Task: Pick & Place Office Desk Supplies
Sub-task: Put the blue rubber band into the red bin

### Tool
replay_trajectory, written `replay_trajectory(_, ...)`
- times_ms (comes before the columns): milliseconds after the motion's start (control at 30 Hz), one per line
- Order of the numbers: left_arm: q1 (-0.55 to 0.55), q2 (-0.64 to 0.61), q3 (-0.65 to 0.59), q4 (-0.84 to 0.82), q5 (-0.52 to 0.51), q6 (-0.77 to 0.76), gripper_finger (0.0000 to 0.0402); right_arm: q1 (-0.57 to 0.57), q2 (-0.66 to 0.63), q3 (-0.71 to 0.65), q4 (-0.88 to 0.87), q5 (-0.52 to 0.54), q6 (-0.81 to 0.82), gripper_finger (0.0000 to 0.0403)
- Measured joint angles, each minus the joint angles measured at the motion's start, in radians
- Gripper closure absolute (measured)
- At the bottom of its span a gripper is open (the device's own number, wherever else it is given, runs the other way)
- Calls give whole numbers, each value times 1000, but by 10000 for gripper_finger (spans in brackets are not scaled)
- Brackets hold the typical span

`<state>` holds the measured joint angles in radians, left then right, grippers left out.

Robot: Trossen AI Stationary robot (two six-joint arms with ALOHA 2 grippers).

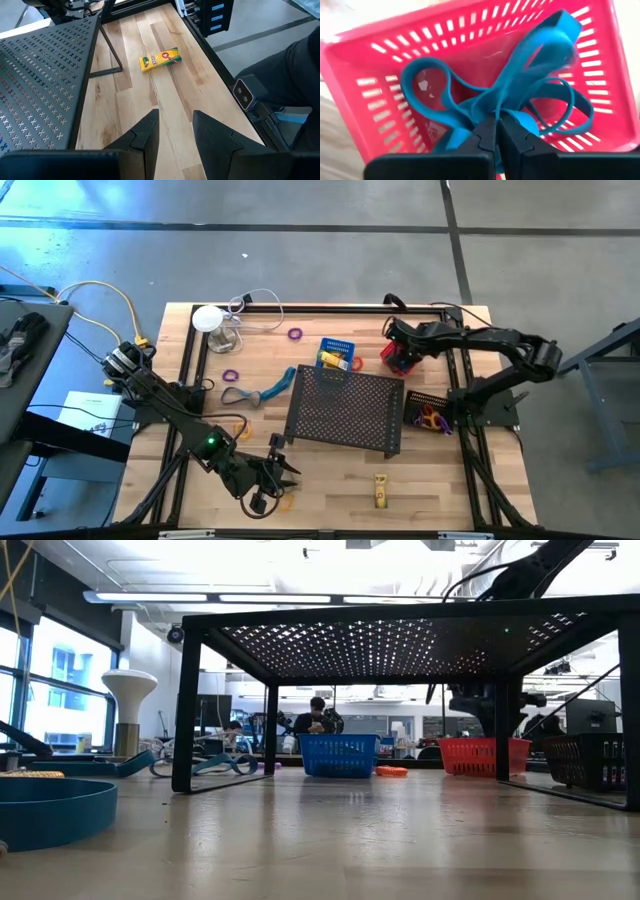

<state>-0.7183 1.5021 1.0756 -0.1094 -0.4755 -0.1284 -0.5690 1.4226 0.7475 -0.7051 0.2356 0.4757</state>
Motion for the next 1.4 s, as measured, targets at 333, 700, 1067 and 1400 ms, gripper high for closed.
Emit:
replay_trajectory(333, 2, 0, 0, -11, 0, 0, 289, 47, -8, 9, -85, 114, -27, 400)
replay_trajectory(700, 3, 0, 0, -13, 0, 0, 289, 143, -86, 47, -113, 185, -43, 400)
replay_trajectory(1067, 3, 0, 0, -14, 0, -2, 289, 155, -88, 47, -95, 128, -52, 398)
replay_trajectory(1400, 3, 0, 0, -35, -5, -39, 289, 155, -88, 46, -104, 142, -28, 266)
